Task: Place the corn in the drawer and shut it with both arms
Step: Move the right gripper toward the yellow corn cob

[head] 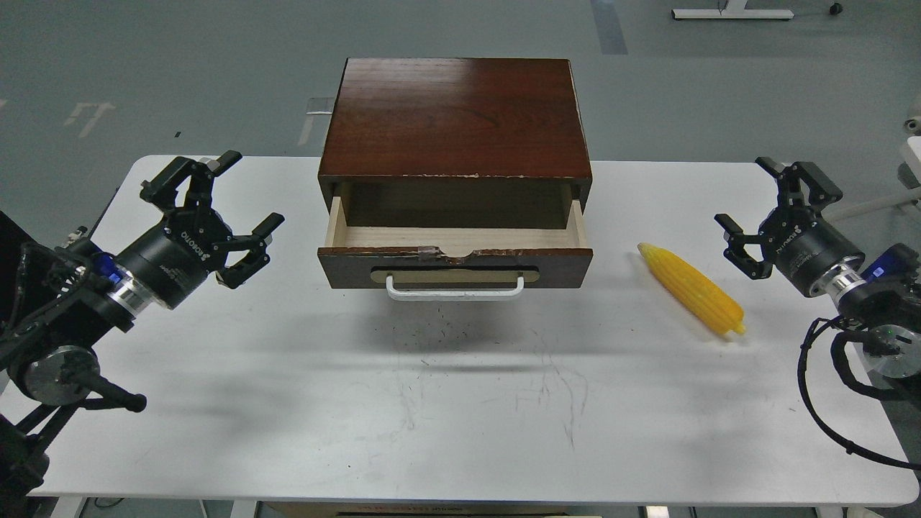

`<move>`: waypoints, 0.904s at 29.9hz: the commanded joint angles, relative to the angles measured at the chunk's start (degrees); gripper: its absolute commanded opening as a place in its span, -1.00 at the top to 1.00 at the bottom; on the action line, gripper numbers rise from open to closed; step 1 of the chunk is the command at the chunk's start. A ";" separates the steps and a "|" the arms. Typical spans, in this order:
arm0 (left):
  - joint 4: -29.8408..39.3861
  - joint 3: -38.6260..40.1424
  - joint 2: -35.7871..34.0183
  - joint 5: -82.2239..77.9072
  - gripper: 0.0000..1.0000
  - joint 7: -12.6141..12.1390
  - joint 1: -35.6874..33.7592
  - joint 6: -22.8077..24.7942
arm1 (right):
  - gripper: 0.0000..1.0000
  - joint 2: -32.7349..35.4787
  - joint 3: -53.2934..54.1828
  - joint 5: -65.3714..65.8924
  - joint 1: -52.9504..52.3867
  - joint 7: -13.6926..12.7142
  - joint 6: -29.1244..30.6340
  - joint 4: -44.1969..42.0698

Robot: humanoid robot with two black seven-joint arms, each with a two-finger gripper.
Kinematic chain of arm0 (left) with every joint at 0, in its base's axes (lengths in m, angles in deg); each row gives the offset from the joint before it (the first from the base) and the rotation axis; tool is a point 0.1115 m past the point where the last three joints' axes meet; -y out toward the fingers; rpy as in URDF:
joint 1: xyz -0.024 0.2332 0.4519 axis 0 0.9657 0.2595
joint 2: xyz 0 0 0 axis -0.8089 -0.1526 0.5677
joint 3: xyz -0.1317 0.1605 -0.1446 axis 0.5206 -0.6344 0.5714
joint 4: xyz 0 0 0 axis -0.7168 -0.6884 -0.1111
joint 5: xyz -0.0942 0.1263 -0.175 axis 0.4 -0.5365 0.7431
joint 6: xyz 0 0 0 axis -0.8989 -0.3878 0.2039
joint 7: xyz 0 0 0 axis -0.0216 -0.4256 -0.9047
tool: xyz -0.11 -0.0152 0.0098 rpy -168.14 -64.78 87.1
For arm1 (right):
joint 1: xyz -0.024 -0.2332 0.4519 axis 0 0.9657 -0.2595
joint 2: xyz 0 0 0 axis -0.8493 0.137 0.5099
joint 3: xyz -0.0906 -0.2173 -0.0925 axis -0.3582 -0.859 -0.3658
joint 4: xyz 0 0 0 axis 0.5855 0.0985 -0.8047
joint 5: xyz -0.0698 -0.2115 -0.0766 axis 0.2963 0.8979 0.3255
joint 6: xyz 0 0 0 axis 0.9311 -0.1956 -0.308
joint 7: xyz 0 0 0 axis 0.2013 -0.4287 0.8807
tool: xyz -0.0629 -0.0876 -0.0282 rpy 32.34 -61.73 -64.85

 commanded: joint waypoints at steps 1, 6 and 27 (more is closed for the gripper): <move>0.37 0.21 0.00 0.09 -1.00 0.05 0.01 -0.01 | -1.00 0.00 -0.03 0.03 0.07 0.00 0.00 0.06; 0.46 0.21 0.09 0.00 -1.00 -0.30 0.01 -0.01 | -1.00 0.35 -0.03 0.03 -0.01 0.00 0.00 0.15; -0.68 -0.94 -0.09 -0.62 -1.00 4.53 -1.04 -0.01 | -1.00 7.90 -0.64 28.63 -12.92 0.00 0.00 2.87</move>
